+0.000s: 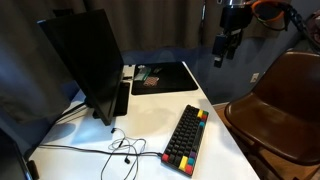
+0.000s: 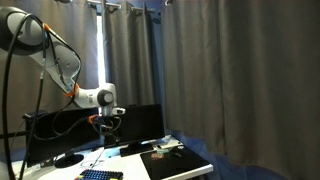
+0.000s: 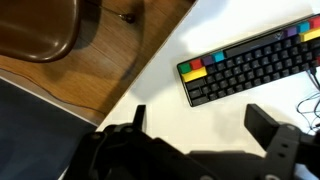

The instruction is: Press the third key in the right most column on the keyboard

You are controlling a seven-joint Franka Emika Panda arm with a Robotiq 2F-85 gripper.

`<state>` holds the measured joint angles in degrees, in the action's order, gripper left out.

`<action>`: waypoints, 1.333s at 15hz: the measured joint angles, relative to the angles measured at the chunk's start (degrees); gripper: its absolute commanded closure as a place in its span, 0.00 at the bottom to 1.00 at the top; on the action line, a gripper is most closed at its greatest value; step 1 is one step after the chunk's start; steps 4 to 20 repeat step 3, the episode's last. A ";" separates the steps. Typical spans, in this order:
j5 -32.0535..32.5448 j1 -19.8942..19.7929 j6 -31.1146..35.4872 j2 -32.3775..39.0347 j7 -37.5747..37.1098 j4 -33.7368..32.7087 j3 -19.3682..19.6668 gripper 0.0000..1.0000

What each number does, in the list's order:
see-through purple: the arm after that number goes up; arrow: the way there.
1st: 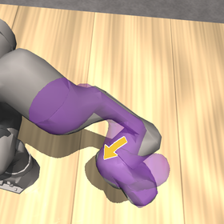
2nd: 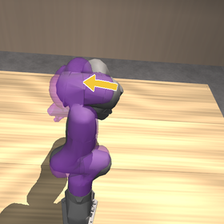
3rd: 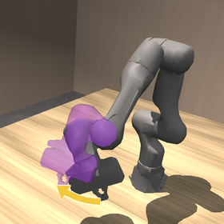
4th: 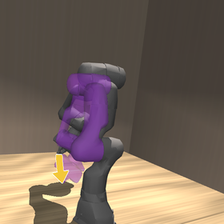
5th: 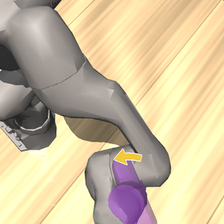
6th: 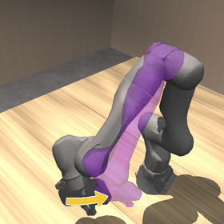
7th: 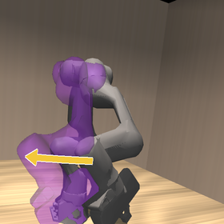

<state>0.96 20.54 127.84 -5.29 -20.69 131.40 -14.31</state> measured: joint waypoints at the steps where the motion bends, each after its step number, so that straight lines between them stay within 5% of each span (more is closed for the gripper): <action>1: 0.00 -0.22 0.00 -0.53 0.32 0.45 0.00 0.00; 20: 0.00 -0.31 0.00 -0.93 0.50 0.79 0.00 0.00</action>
